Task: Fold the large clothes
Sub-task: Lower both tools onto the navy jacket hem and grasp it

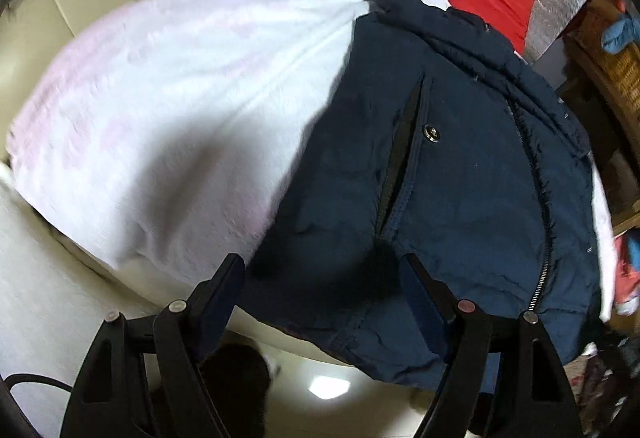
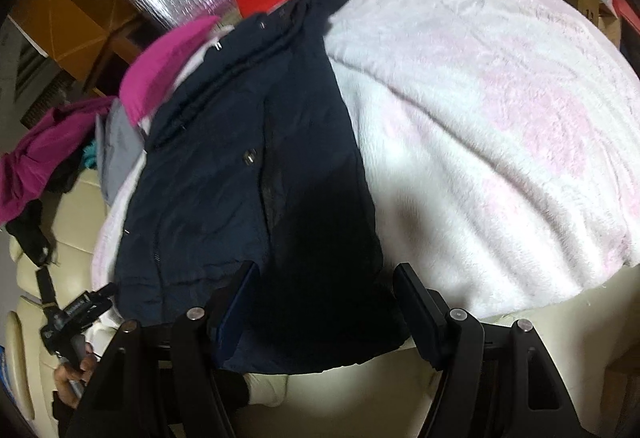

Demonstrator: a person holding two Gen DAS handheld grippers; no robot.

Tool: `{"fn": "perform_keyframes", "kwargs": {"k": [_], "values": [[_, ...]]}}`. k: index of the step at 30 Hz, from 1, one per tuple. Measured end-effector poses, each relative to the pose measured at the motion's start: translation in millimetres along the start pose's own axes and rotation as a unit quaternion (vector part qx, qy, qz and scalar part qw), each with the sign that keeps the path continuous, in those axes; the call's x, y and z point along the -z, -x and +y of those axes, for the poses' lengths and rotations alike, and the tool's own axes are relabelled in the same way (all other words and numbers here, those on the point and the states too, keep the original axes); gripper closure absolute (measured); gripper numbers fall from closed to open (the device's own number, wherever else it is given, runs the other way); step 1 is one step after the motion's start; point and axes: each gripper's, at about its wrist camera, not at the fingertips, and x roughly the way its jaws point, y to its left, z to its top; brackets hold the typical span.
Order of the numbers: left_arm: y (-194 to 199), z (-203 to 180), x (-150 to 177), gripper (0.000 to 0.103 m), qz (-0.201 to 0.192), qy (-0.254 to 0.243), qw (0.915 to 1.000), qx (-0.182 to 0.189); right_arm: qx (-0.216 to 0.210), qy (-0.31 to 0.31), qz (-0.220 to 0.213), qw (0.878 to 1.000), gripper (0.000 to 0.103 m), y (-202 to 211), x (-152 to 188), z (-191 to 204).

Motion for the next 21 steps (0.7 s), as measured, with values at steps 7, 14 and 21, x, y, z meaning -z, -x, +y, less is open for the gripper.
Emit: {"fn": "perform_keyframes", "kwargs": {"k": [7, 14, 21], "values": [[8, -11, 6, 0.079, -0.025, -0.033, 0.9986, 0.031, -0.006, 0.085, -0.047, 0.995, 0.071, 9, 9, 34], [-4, -17, 5, 0.061, 0.005, -0.046, 0.9984, 0.032, 0.004, 0.048, -0.015, 0.999, 0.054, -6, 2, 30], [-4, -40, 9, 0.071, -0.009, -0.091, 0.9951, 0.039, 0.048, 0.128, -0.024, 0.990, 0.068, -17, 4, 58]]}}
